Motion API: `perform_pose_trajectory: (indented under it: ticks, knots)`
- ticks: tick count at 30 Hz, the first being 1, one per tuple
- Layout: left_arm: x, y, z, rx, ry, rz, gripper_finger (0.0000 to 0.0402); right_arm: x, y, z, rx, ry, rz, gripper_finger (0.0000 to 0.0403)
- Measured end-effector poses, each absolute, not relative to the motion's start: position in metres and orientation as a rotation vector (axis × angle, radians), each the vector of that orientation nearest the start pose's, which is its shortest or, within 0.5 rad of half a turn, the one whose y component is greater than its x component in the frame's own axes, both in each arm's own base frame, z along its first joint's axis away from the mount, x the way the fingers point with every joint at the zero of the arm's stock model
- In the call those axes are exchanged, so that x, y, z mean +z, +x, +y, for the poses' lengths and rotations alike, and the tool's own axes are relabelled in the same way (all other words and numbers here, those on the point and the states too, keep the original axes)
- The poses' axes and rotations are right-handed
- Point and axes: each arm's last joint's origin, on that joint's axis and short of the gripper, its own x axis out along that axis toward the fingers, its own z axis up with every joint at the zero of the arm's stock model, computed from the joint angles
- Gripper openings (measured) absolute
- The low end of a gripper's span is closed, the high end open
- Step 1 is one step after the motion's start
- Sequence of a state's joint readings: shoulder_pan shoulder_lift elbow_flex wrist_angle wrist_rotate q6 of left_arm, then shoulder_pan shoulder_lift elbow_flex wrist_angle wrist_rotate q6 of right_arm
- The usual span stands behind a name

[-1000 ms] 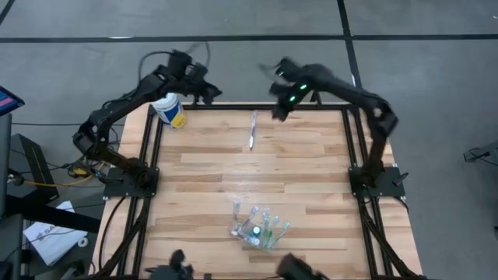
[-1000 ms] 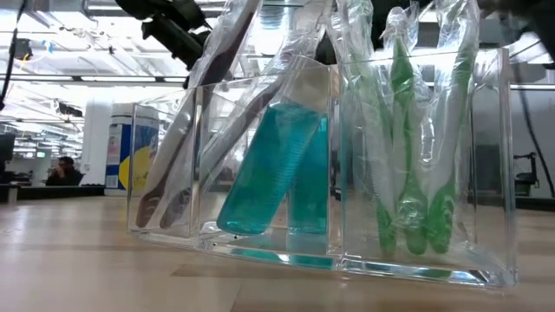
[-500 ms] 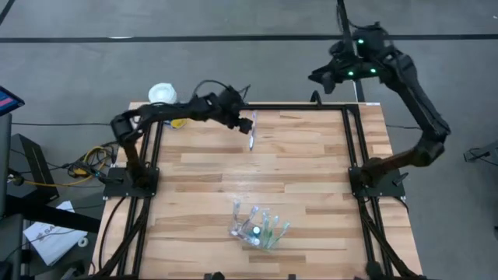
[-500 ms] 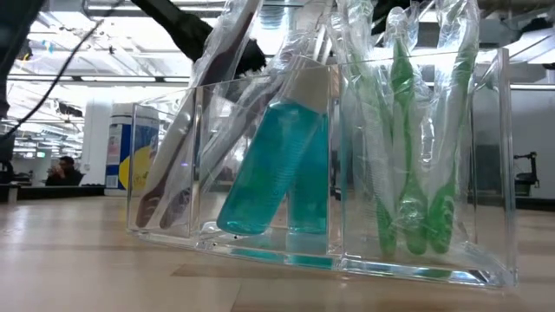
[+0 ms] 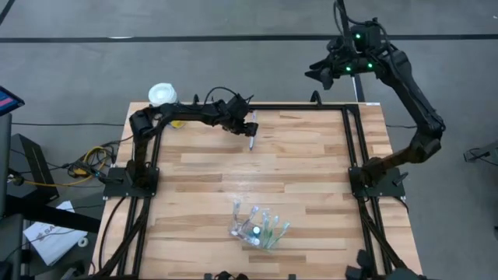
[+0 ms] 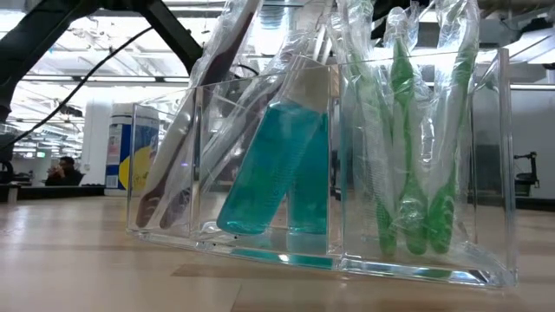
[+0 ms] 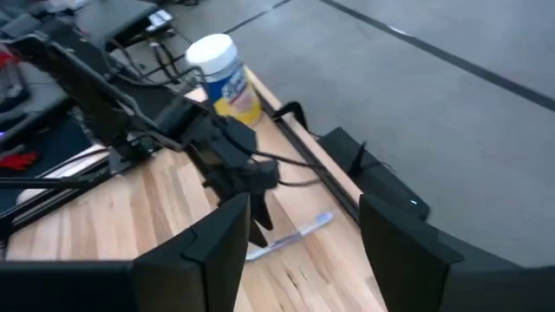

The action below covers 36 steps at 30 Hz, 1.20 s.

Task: Pick & Place toothbrushing station
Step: Put the purple toothbrush in the transparent organizer

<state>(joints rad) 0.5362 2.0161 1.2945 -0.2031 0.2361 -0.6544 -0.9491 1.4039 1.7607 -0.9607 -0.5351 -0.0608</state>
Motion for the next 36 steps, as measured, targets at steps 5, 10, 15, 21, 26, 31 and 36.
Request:
perform_pose_trajectory:
  ticks: [5, 10, 15, 21, 26, 31, 36]
  knots:
    - [0.134, 0.363, 0.206, 0.549, -0.974, 0.779, 0.0212, 0.448, 0.175, -0.214, -0.334, 0.351, 0.438, 0.0195]
    - [0.135, 0.363, 0.207, 0.567, -0.964, 0.774, 0.0189, 0.446, 0.181, -0.222, -0.319, 0.345, 0.415, 0.0183]
    - [0.134, 0.36, 0.208, 0.594, -0.964, 0.796, 0.0076, 0.454, 0.183, -0.224, -0.321, 0.332, 0.384, 0.0173]
    - [0.134, 0.361, 0.206, 0.573, -0.973, 0.801, 0.0003, 0.475, 0.181, -0.219, -0.323, 0.282, 0.317, 0.0162]
    - [0.137, 0.365, 0.204, 0.509, -1.009, 0.76, 0.0002, 0.49, 0.177, -0.214, -0.327, 0.256, 0.278, 0.0155]
    - [0.136, 0.37, 0.197, 0.425, -1.071, 0.768, 0.0045, 0.494, 0.176, -0.213, -0.332, 0.262, 0.269, 0.0153]
    - [0.14, 0.374, 0.189, 0.404, -1.057, 0.768, 0.0149, 0.491, 0.176, -0.212, -0.33, 0.274, 0.29, 0.0162]
